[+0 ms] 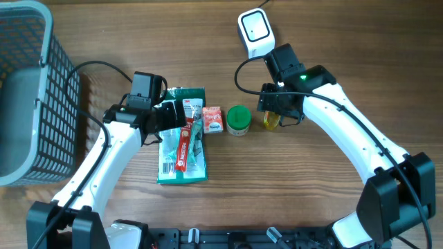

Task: Scan the item barcode
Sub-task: 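Lower the right gripper over the yellow bottle and grasp it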

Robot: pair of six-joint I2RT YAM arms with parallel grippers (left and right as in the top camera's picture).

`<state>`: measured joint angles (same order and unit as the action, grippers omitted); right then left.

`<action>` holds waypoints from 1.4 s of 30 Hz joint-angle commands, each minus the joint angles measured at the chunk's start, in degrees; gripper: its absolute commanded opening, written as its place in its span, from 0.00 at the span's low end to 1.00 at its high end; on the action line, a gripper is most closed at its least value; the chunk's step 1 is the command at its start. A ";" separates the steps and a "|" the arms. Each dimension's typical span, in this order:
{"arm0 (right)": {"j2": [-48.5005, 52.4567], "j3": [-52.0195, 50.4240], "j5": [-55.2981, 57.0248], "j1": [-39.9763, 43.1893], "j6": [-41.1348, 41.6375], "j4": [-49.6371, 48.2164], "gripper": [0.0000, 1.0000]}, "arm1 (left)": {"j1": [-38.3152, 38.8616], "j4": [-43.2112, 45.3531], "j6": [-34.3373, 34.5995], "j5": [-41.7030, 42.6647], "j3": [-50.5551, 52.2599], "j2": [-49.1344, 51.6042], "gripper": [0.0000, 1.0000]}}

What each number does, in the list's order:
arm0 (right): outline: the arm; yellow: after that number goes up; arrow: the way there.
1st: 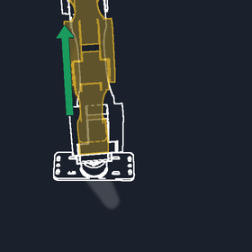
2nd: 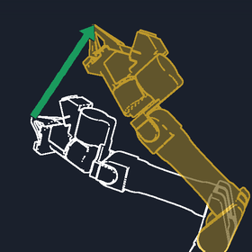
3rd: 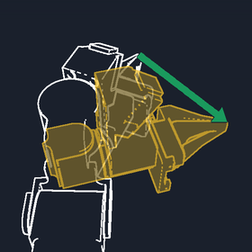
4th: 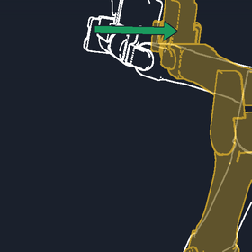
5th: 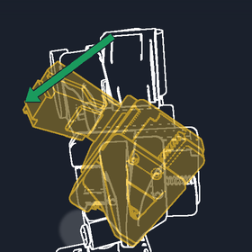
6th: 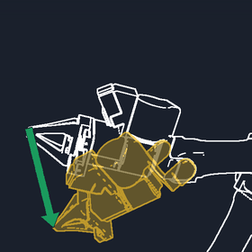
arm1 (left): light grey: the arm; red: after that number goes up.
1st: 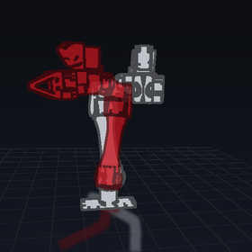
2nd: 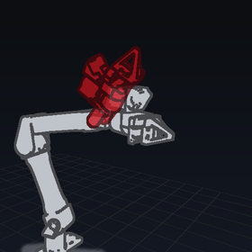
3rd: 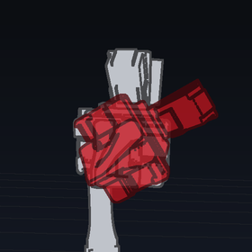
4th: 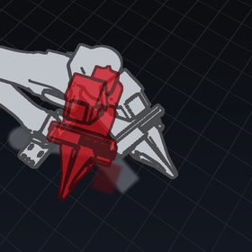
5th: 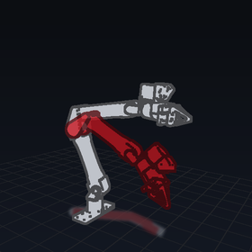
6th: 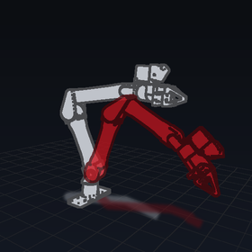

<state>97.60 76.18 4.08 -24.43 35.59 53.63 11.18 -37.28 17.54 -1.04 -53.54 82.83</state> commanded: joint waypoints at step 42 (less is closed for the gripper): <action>-0.37 -2.05 0.96 -0.02 -3.26 -4.07 0.74 | -0.11 0.02 0.74 -0.55 -0.96 -0.96 1.00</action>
<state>97.54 72.25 4.32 -24.43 33.06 49.84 11.18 -37.28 17.54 -1.04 -53.54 82.83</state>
